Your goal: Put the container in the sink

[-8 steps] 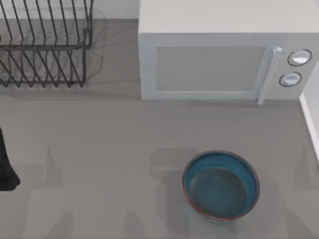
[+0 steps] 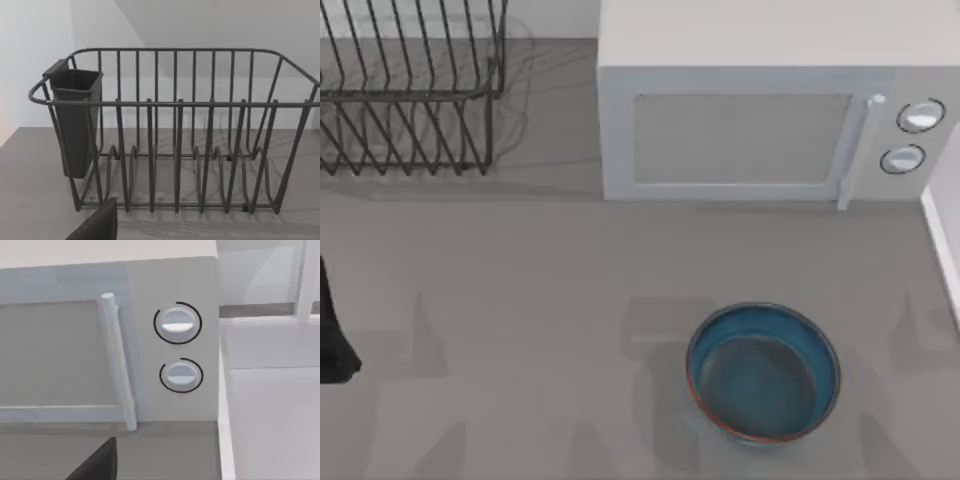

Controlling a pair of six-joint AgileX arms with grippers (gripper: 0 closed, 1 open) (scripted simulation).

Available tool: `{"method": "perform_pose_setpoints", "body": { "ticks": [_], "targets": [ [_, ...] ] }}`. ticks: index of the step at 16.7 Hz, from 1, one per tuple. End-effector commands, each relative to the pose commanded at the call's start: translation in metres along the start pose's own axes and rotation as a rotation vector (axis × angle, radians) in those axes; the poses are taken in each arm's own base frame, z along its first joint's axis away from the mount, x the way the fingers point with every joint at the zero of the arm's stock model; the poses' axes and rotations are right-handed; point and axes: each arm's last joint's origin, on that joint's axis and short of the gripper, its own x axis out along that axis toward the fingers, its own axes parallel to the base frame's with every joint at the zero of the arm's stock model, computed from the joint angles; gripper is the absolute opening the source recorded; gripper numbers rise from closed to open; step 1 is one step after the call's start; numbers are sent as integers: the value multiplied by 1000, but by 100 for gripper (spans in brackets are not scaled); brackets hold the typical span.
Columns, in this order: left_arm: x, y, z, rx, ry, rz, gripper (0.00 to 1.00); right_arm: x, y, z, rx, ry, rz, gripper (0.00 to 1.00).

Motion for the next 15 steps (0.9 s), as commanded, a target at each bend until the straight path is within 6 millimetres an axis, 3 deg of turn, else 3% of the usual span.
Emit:
{"method": "perform_pose_setpoints", "body": {
  "ticks": [3,7,11,15],
  "targets": [
    [0,0,0,0,0,0,100,12,13,27,59,242,43,100],
    [0,0,0,0,0,0,100,50,41,53,101,645,51,100],
    [0,0,0,0,0,0,100,93,79,61,88,1003,0,100],
    [0,0,0,0,0,0,100,126,118,59,47,1237,-74,100]
  ]
}}
